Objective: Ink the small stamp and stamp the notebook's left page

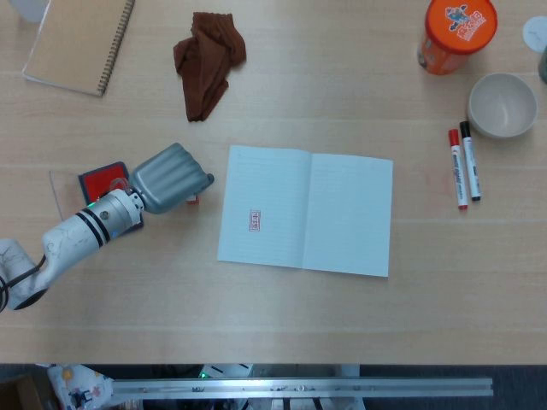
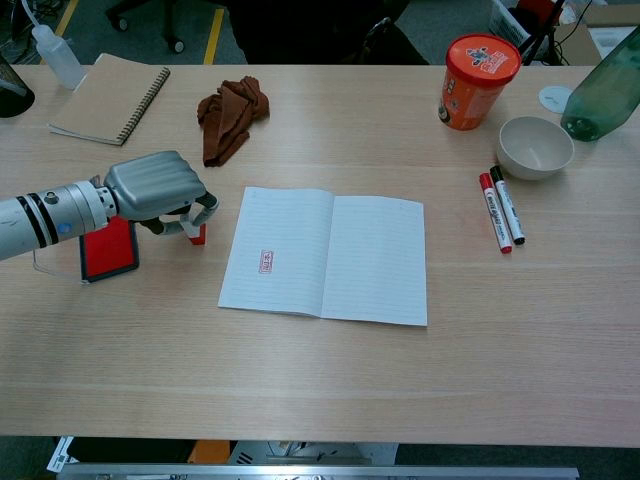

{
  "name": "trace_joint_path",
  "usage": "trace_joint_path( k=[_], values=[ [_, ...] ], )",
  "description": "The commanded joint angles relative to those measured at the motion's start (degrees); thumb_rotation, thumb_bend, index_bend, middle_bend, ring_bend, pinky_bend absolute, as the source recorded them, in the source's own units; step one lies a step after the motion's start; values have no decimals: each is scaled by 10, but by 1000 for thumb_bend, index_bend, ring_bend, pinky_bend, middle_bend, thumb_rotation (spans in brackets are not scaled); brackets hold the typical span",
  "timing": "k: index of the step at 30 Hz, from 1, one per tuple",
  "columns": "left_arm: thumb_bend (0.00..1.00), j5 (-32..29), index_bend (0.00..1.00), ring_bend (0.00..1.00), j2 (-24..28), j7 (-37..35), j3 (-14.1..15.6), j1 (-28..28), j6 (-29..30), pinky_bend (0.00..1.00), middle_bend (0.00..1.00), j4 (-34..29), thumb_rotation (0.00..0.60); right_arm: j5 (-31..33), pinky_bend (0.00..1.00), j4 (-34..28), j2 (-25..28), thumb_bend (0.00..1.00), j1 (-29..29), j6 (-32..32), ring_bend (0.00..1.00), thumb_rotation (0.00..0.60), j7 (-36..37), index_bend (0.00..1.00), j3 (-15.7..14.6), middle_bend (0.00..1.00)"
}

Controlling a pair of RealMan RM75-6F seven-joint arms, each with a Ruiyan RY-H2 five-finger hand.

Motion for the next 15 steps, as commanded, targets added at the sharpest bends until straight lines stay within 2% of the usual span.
trace_joint_path(
  k=[1, 7, 15],
  values=[
    [293, -2, 545, 1000, -2, 4, -2, 0, -2, 1000, 1000, 1, 600, 1, 556, 1, 0, 217, -1, 0, 511, 600, 1, 341, 0, 492],
    [293, -6, 538, 1000, -6, 11, -4, 1, -3, 1000, 1000, 3, 600, 2, 556, 3, 0, 217, -1, -1, 511, 600, 3, 341, 0, 492],
    [294, -7, 596, 1000, -10, 10, -5, 2, -1, 1000, 1000, 6, 600, 1, 556, 5, 0, 217, -2, 0, 511, 600, 6, 341, 0, 492]
  ],
)
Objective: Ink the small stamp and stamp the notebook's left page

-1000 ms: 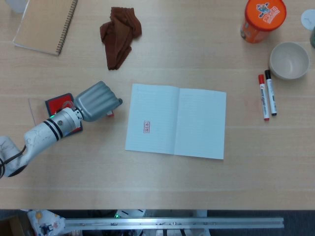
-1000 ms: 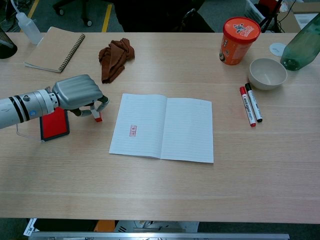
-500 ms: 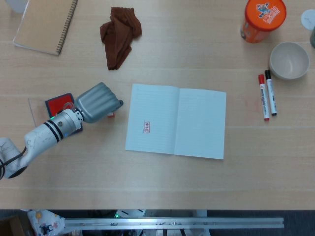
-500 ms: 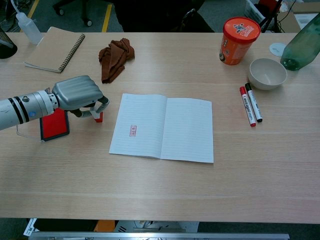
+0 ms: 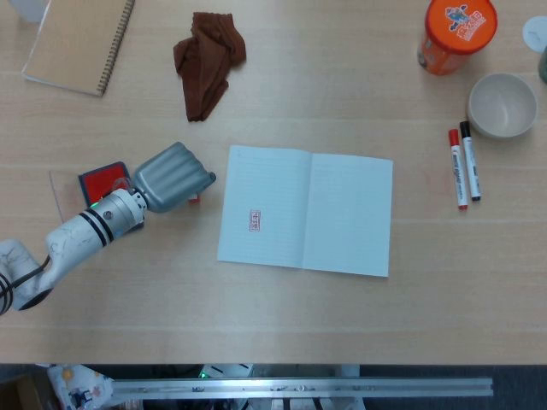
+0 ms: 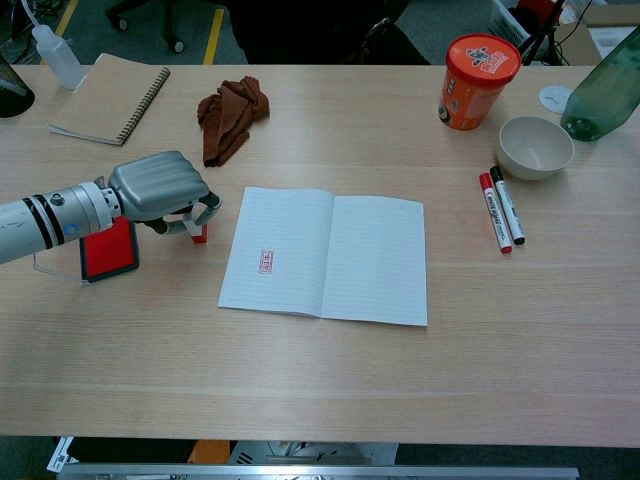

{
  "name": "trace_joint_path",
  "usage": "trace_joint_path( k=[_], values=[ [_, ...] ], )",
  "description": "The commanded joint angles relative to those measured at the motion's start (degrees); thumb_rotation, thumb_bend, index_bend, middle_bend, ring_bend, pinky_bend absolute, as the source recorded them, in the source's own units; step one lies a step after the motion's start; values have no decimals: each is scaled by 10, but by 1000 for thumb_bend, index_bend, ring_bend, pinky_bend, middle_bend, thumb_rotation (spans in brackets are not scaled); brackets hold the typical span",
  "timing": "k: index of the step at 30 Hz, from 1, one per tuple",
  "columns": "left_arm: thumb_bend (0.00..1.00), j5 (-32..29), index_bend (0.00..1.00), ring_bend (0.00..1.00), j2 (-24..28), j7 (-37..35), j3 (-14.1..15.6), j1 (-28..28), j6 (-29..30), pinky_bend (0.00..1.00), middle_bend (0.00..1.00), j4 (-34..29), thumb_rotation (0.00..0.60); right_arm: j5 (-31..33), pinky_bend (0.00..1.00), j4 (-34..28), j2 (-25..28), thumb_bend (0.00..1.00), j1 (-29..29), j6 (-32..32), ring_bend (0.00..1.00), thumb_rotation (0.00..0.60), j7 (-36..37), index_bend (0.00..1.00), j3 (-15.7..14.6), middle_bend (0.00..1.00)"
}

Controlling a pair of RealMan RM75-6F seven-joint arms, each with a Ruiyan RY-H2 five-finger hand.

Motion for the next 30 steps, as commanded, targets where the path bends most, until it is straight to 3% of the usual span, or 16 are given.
trace_joint_path(
  k=[1, 15, 30],
  values=[
    [295, 0, 601, 1000, -1, -1, 0, 0, 0, 1000, 1000, 1, 600, 0, 556, 0, 0, 217, -1, 1, 511, 600, 1, 341, 0, 492],
    [298, -5, 621, 1000, 34, 4, -8, 11, 35, 1000, 1000, -30, 600, -3, 556, 2, -3, 216, 3, -3, 511, 600, 3, 341, 2, 492],
    [298, -29, 629, 1000, 108, 43, 1, 72, 77, 1000, 1000, -55, 600, -10, 556, 0, -8, 216, 11, -8, 511, 600, 1, 341, 2, 492]
  ],
)
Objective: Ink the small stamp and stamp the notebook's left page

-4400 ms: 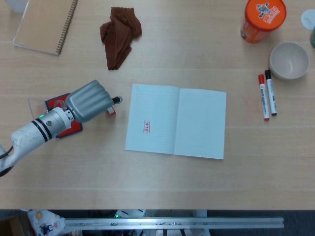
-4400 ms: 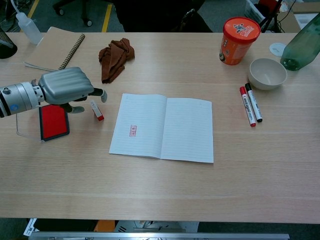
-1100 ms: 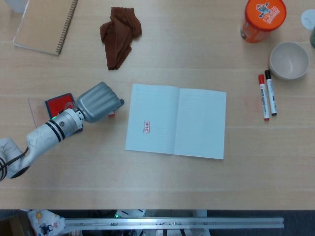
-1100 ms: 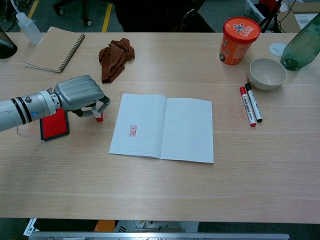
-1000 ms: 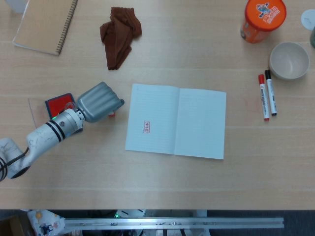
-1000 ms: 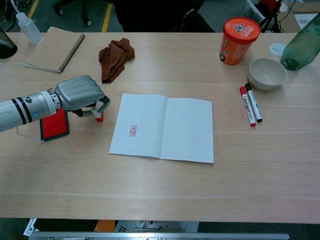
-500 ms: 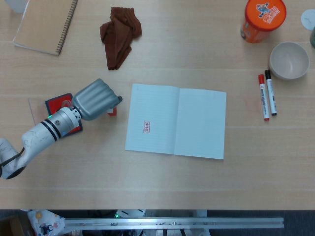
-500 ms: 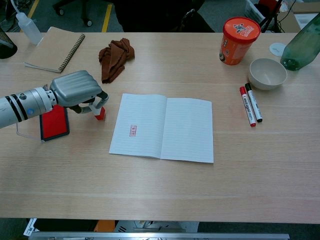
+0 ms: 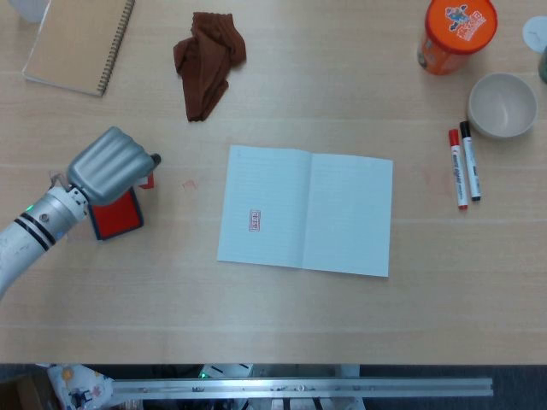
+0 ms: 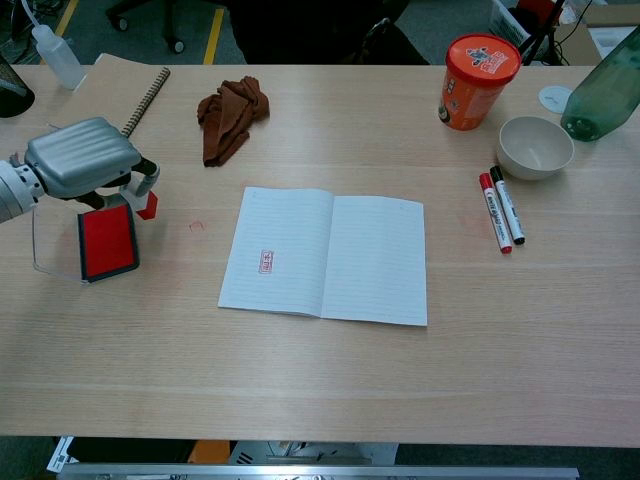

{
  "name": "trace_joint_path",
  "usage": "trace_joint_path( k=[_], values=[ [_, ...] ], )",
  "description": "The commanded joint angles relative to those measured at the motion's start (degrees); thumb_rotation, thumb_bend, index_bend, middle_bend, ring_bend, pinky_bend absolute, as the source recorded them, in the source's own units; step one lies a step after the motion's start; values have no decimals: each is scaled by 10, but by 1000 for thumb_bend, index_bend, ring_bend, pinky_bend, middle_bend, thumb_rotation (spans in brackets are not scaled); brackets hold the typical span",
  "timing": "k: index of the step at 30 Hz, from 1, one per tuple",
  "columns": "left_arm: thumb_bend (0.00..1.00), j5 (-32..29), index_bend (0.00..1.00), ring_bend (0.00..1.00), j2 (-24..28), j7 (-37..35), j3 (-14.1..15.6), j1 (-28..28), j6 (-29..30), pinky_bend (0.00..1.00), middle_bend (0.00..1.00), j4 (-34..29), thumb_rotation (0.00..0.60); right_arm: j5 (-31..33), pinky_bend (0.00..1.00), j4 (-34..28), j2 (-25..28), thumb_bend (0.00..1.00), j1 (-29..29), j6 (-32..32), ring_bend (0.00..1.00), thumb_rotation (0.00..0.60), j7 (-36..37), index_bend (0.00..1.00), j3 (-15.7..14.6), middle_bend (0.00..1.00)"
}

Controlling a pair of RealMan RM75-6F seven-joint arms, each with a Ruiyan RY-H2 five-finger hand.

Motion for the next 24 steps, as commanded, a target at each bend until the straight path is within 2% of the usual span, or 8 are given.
trace_joint_path(
  k=[1, 12, 24],
  values=[
    [298, -3, 630, 1000, 8, 9, 5, 13, 7, 1000, 1000, 2, 600, -1, 556, -1, 0, 216, 1, 0, 511, 600, -1, 341, 0, 492],
    [300, 11, 635, 1000, -4, 34, 20, 36, 6, 1000, 1000, 42, 600, -4, 556, -5, -1, 216, 2, -1, 511, 600, -7, 341, -3, 492],
    [302, 20, 636, 1000, -28, 9, 25, 40, -8, 1000, 1000, 81, 600, -4, 556, -12, 3, 215, -5, 8, 511, 600, -12, 341, -5, 492]
  ],
)
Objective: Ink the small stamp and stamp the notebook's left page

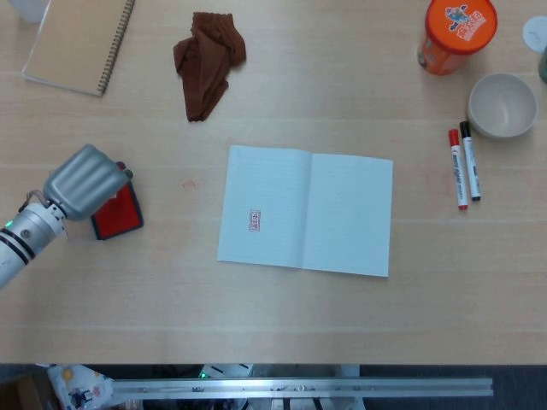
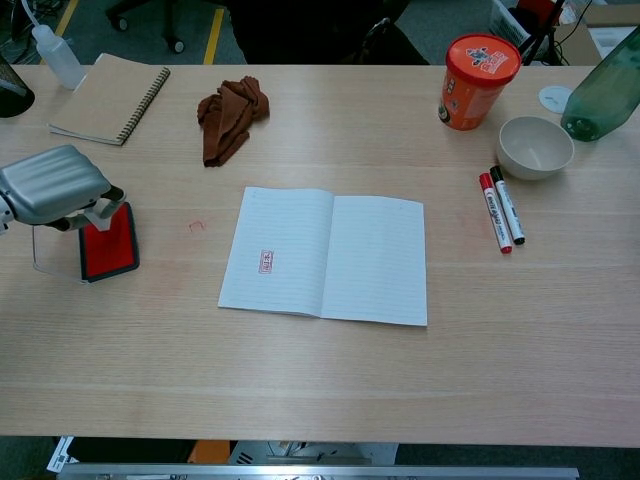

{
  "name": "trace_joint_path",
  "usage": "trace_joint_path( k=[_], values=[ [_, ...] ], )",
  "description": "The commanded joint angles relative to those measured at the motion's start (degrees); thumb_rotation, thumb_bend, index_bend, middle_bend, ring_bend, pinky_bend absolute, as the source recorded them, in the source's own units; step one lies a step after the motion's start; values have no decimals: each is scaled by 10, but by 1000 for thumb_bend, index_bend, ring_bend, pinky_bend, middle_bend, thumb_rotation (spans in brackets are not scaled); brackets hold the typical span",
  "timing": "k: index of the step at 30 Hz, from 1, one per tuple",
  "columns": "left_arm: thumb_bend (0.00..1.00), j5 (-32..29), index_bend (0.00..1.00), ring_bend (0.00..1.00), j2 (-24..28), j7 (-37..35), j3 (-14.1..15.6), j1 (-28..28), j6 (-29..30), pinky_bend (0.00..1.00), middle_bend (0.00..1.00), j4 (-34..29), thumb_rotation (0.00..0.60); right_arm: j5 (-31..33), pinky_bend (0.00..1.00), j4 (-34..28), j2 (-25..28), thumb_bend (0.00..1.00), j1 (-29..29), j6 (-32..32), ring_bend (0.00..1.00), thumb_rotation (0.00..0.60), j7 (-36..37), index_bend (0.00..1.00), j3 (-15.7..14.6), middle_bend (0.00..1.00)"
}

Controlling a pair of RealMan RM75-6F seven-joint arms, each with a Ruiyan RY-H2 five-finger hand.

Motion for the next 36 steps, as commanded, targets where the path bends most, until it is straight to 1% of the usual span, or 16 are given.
trace_joint_path(
  k=[1, 17, 36],
  values=[
    [302, 1, 636, 1000, -4, -7, 0, 0, -4, 1000, 1000, 4, 600, 0, 556, -1, 1, 215, -1, 1, 511, 600, 0, 341, 0, 492],
    [304, 2, 637, 1000, -13, -19, -2, -9, -28, 1000, 1000, 11, 600, 1, 556, -4, 5, 215, -6, 7, 511, 600, -2, 341, -1, 492],
    [308, -12, 630, 1000, -5, -15, -11, -23, -66, 1000, 1000, -14, 600, 4, 556, -3, 6, 215, -11, 11, 511, 600, 0, 341, 0, 492]
  ],
)
